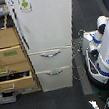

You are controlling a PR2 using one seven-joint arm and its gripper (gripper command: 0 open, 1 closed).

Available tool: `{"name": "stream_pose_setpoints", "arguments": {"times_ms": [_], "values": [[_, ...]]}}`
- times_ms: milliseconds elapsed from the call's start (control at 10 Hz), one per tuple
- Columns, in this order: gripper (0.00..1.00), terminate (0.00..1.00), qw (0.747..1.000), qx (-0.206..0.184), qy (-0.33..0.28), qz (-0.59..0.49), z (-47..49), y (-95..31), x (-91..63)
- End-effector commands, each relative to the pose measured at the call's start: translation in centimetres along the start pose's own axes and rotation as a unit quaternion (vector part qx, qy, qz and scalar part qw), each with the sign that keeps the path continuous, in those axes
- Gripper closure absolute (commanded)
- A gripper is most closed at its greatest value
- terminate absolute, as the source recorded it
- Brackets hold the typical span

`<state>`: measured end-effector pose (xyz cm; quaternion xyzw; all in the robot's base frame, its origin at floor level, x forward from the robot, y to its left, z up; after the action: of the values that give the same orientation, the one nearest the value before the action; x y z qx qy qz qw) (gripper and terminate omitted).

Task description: Opening the fridge

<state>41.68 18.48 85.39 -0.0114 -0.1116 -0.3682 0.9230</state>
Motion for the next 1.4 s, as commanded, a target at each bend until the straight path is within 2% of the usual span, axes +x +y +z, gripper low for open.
{"name": "stream_pose_setpoints", "arguments": {"times_ms": [100, 500, 900, 1200, 1300, 1400], "values": [[0.0, 0.0, 0.998, -0.047, 0.031, 0.034, 0.8, 3.0, 6.9], [0.0, 0.0, 0.998, -0.062, -0.01, 0.007, 1.9, 4.1, 10.6], [0.0, 0.0, 0.999, -0.038, -0.023, 0.006, 2.6, 6.2, 14.6], [0.0, 0.0, 0.998, -0.026, -0.001, 0.054, 2.8, 9.1, 17.6], [0.0, 0.0, 0.996, -0.037, 0.007, 0.084, 2.9, 10.7, 18.7], [0.0, 0.0, 0.987, -0.013, 0.025, 0.156, 3.6, 15.0, 19.6]]}}
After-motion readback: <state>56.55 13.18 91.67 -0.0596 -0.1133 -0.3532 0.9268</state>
